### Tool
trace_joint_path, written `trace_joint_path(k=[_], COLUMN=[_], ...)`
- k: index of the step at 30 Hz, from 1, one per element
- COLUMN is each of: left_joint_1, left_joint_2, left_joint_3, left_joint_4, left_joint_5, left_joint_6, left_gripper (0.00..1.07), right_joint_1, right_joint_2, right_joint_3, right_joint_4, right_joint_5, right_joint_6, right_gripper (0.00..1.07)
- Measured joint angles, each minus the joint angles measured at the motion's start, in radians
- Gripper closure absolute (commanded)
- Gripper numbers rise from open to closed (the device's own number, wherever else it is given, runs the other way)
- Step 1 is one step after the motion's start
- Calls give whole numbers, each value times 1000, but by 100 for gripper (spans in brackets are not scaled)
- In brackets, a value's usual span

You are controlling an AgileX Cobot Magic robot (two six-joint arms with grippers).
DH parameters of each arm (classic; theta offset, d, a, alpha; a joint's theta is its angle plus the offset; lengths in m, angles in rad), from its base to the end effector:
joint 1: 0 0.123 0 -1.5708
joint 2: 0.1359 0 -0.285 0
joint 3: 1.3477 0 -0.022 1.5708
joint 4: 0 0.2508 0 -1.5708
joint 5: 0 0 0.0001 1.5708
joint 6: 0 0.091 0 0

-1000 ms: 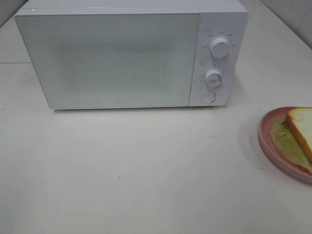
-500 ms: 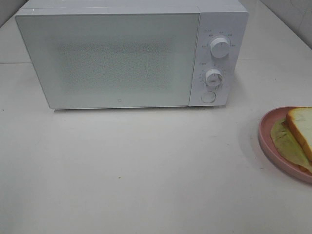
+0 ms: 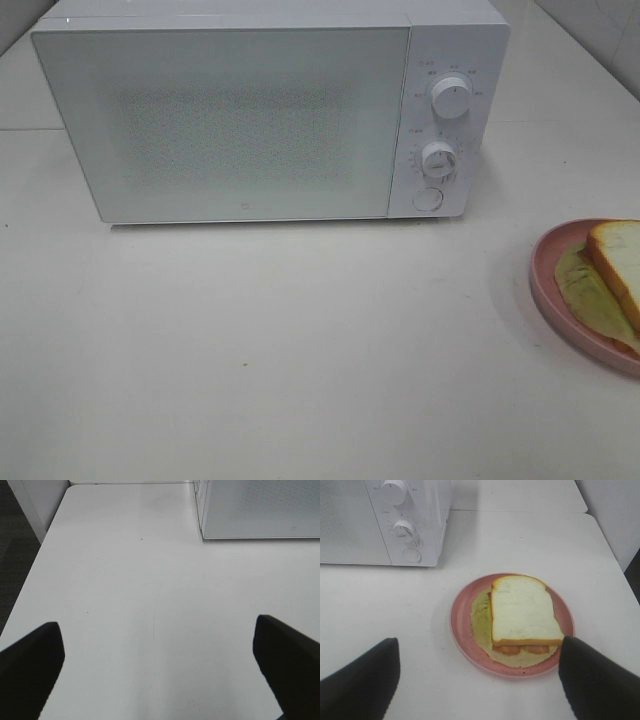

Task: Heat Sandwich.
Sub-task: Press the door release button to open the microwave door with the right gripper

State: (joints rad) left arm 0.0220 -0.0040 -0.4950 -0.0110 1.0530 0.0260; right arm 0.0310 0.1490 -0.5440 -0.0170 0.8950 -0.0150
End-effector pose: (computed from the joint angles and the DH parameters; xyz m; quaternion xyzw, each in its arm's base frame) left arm -0.0045 -0.0010 0.2765 0.0019 0.8515 0.0071 0.5244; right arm 0.0218 -0.0005 0.3023 -0.0201 0.8367 -0.0041 0.5472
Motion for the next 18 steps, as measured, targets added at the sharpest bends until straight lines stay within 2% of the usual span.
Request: trace_joint_path(k=[7, 18], left_joint_1=[0, 0], left_joint_2=[0, 0], left_joint_3=[0, 0], left_joint_4=[0, 0], left_joint_5=[0, 0], left_joint_6=[0, 0], left_gripper=[9, 9], right_joint_1=[0, 0], right_joint_2=[165, 331], right_joint_3=[0, 0], right_joint_4=[0, 0], right_joint_5=[-104, -286], right_joint_6=[0, 0], right_gripper=[29, 31])
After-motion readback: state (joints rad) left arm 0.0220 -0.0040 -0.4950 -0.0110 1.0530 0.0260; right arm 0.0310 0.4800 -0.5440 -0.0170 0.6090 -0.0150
